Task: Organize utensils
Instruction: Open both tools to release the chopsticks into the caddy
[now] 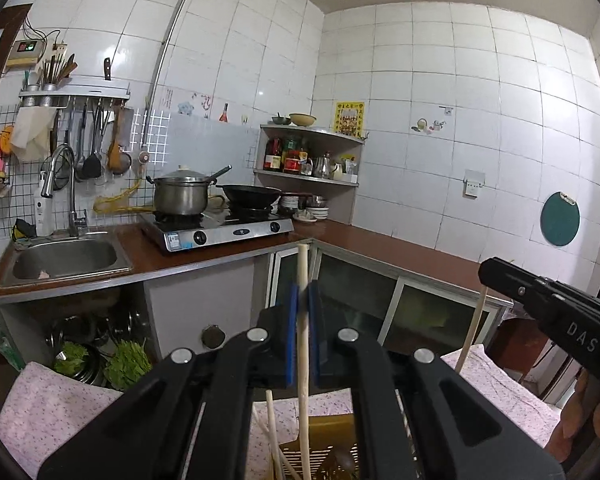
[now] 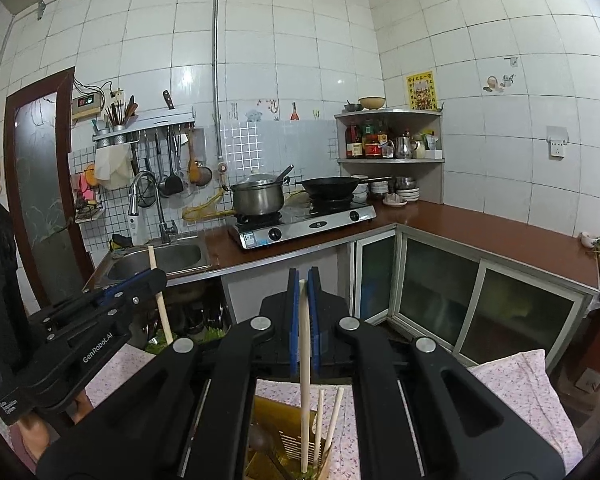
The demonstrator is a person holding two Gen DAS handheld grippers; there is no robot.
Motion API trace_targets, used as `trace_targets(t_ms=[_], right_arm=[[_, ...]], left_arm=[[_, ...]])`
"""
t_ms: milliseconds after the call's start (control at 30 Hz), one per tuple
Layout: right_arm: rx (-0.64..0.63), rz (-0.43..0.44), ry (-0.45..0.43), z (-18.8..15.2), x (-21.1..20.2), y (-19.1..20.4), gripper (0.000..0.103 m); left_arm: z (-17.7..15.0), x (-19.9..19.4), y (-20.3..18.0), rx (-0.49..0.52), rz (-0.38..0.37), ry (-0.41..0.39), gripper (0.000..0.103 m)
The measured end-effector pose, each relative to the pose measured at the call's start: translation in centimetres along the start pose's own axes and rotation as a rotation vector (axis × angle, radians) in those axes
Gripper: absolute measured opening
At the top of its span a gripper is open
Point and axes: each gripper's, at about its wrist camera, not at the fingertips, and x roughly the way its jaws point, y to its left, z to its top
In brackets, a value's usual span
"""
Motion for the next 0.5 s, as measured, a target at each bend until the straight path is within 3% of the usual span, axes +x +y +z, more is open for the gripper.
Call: trace_targets(t_ms=[167,500], right_arm=[[0.003,0.007,0.022,-2.4,1.3,-0.2,0.006],[0.022,0.009,0.077,-9.1,2.6,-1.0,0.006]], left_arm=[[-2.3,0.7,-0.1,0.042,0.013,0.036,0.006],[-6.5,1.3,1.4,0.003,0.015,0.119,0.006]])
